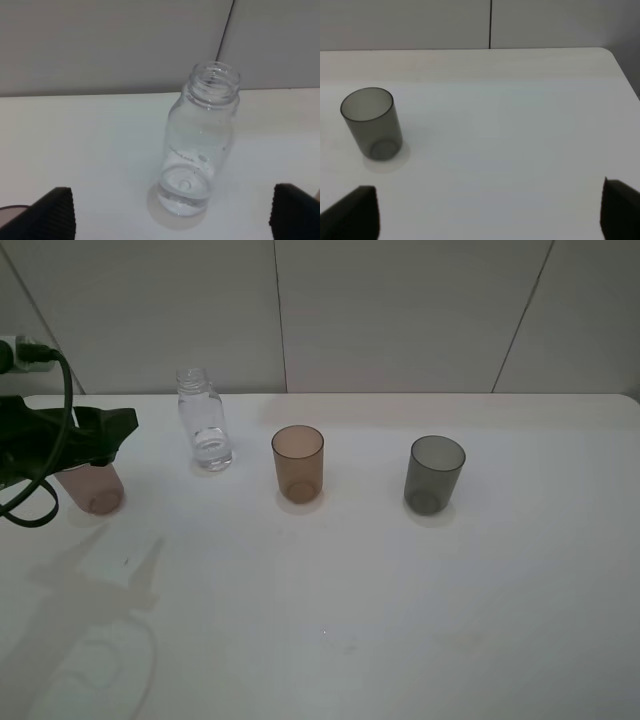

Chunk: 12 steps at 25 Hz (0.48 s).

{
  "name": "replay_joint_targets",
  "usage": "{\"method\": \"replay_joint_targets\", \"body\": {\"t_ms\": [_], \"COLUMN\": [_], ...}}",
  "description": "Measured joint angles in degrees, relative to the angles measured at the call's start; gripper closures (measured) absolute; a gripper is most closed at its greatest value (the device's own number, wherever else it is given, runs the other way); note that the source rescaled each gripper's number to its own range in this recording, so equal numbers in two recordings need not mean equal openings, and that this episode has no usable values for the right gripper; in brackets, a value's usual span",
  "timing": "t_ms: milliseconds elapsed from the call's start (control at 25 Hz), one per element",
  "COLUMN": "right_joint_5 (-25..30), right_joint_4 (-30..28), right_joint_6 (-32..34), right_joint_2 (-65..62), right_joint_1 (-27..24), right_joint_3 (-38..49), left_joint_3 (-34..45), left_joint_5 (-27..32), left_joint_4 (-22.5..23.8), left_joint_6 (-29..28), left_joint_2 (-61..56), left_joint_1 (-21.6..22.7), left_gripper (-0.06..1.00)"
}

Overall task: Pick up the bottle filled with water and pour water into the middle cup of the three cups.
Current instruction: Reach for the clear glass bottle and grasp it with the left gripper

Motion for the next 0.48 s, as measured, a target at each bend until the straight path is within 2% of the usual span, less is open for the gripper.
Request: {"method": "replay_joint_targets", "body": {"t_ms": [120, 480], "right_joint_5": [0.0, 0.0], "right_joint_4": [0.0, 0.0], "right_joint_6": [0.0, 0.0], "right_joint_2": [0.0, 0.0], "right_joint_1": [0.0, 0.0], "right_joint_3": [0.0, 0.0], "left_joint_3": [-0.1, -0.1], "left_joint_5": [-6.1, -14.9], "left_joint_4": [0.8, -2.2], "left_joint_6": [0.5, 6.7], "left_joint_2": [5.7, 16.0], "left_joint_1": [0.0, -4.5], "left_gripper": [-0.06, -0.06]}}
